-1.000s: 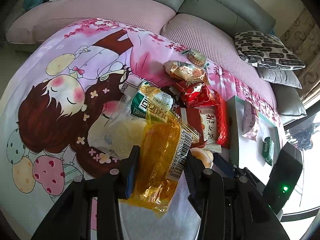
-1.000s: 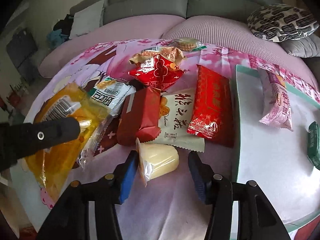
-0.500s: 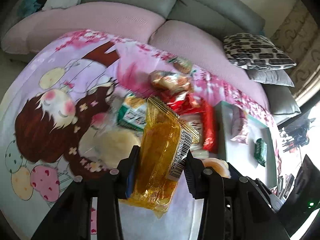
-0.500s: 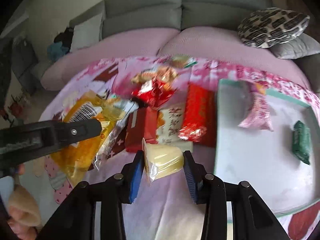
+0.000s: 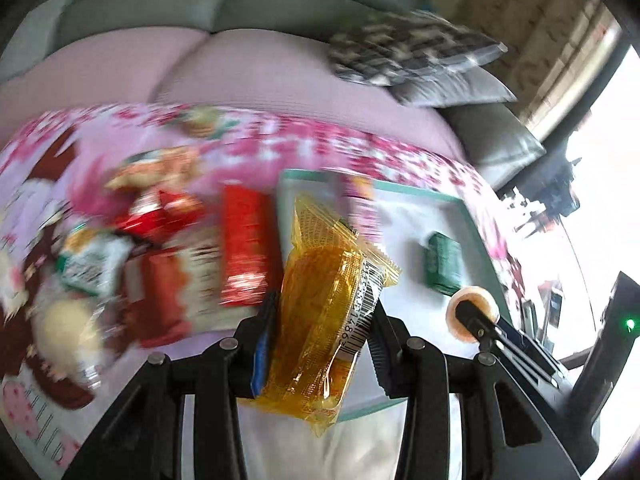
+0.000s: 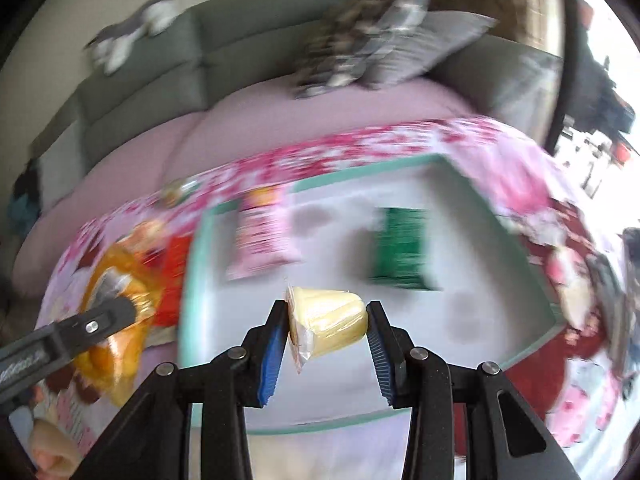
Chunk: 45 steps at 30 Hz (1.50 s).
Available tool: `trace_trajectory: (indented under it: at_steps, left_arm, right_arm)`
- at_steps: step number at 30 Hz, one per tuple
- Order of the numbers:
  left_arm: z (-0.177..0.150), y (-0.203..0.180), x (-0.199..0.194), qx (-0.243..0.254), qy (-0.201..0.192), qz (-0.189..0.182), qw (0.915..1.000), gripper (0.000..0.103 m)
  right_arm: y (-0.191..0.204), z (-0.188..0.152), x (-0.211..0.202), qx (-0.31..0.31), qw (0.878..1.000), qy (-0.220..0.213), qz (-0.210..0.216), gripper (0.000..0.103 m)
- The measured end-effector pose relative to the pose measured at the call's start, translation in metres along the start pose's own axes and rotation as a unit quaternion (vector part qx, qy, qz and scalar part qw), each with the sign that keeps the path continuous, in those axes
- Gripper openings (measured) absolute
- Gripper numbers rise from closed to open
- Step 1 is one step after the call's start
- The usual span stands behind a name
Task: Organize snacks
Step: 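Carry the yellow bag with the left gripper while the right carries the jelly cup into the tray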
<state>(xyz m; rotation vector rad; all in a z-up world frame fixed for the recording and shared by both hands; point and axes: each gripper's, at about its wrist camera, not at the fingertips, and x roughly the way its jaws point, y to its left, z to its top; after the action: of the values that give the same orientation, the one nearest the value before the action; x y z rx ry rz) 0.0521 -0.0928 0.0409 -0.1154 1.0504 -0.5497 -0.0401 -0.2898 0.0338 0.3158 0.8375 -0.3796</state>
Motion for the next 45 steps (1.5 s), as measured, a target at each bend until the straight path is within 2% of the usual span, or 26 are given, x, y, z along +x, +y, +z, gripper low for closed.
trace_trajectory:
  at_steps: [6, 11, 16, 20, 22, 24, 29, 31, 33, 35, 39, 43, 45]
  left_arm:
    - [0.007, -0.057, 0.039, 0.05, 0.03, -0.025, 0.998, 0.043]
    - [0.011, -0.092, 0.077, 0.076, 0.055, -0.033, 0.995, 0.043]
    - [0.016, -0.106, 0.103, 0.087, 0.063, -0.027, 0.9939, 0.043]
    - [0.02, -0.109, 0.11, 0.085, 0.063, -0.025, 0.994, 0.046]
    - [0.021, -0.108, 0.108, 0.084, 0.064, -0.022, 0.9941, 0.06]
    - [0.022, -0.106, 0.102, 0.083, 0.062, -0.021, 0.9944, 0.065]
    - [0.024, -0.096, 0.075, 0.082, 0.043, -0.014, 0.9956, 0.068]
    - [0.026, -0.085, 0.06, 0.077, 0.029, 0.01, 0.9966, 0.077]
    - [0.027, -0.071, 0.05, 0.069, 0.015, 0.039, 0.9967, 0.079]
    - [0.026, -0.049, 0.037, 0.053, 0.001, 0.08, 0.9953, 0.08]
    - [0.024, 0.005, 0.016, 0.008, -0.017, 0.17, 0.9852, 0.08]
    - [0.016, 0.052, -0.001, -0.033, -0.021, 0.225, 0.9736, 0.08]
    - [0.012, 0.07, -0.008, -0.049, -0.021, 0.236, 0.9703, 0.081]
  right_arm:
    - [-0.067, 0.007, 0.009, 0.058, 0.996, -0.001, -0.07, 0.042]
    - [-0.091, 0.009, 0.021, 0.078, 0.994, 0.004, -0.079, 0.042]
    - [-0.098, 0.012, 0.03, 0.086, 0.993, 0.01, -0.079, 0.042]
    - [-0.099, 0.012, 0.035, 0.084, 0.993, 0.019, -0.079, 0.042]
    - [-0.1, 0.011, 0.036, 0.084, 0.993, 0.021, -0.08, 0.042]
    - [-0.1, 0.012, 0.034, 0.083, 0.993, 0.018, -0.084, 0.042]
    - [-0.093, 0.015, 0.026, 0.07, 0.994, 0.01, -0.084, 0.043]
    - [-0.088, 0.017, 0.021, 0.063, 0.994, 0.006, -0.087, 0.044]
    - [-0.084, 0.019, 0.014, 0.057, 0.994, -0.004, -0.089, 0.048]
    - [-0.079, 0.02, 0.01, 0.052, 0.995, -0.008, -0.084, 0.056]
    - [-0.063, 0.02, 0.008, 0.042, 0.998, -0.008, -0.055, 0.058]
    - [-0.034, 0.018, 0.013, 0.028, 0.999, 0.006, -0.02, 0.058]
    - [-0.019, 0.015, 0.016, 0.021, 1.0, 0.016, -0.003, 0.058]
